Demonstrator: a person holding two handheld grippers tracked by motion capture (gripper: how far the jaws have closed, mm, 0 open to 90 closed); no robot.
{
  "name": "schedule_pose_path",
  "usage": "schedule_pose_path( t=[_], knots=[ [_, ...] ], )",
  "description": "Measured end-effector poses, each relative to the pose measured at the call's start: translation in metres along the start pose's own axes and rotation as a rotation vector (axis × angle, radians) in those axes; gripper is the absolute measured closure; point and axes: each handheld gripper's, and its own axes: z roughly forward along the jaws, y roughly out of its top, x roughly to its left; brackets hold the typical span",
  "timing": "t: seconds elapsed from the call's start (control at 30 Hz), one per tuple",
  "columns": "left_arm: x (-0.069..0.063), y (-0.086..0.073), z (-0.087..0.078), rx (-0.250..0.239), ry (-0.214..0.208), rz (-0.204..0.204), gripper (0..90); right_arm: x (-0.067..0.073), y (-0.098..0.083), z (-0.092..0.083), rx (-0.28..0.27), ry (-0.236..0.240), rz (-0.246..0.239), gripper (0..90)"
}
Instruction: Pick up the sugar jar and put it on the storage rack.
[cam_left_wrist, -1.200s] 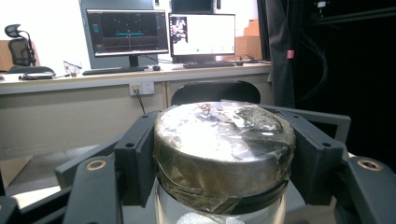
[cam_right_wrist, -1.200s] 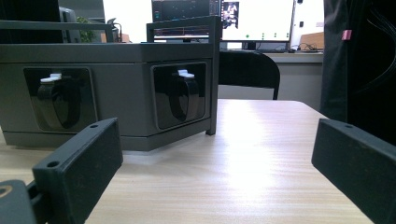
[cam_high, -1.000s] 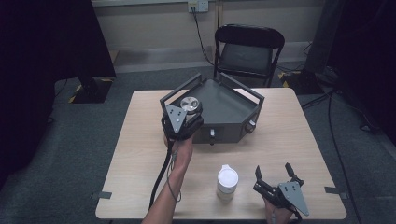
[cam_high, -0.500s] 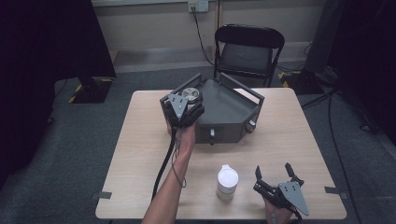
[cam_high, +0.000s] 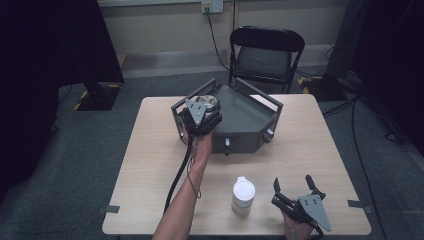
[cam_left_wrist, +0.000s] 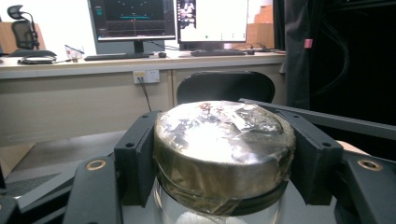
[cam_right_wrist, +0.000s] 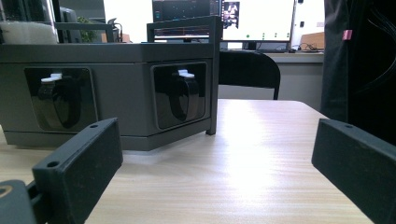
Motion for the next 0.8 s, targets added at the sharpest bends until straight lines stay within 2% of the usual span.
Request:
schedule_pose_path(
  t=[0.1,0.23,0.37,0.43,0.6,0.8],
  knots=[
    [0.001,0.000,0.001,0.014,-0.002,0.001,34.8,0.000,0.000,0.000,0.000,0.000,0.000,0.6],
    [0.002,-0.001,0.001,0.019,-0.012,-0.035,34.8,0.000,0.000,0.000,0.000,0.000,0.000,0.6],
    [0.000,-0.002,0.003,0.040,0.003,-0.013,34.8,0.000,0.000,0.000,0.000,0.000,0.000,0.6],
    [0.001,-0.006,0.003,0.027,0.003,-0.027,34.8,0.000,0.000,0.000,0.000,0.000,0.000,0.6],
    [-0.002,-0.008,0.001,0.019,0.010,-0.018,34.7,0.000,0.000,0.000,0.000,0.000,0.000,0.6],
    [-0.003,-0.013,-0.001,0.007,0.015,-0.027,34.6,0.000,0.000,0.000,0.000,0.000,0.000,0.6]
  ],
)
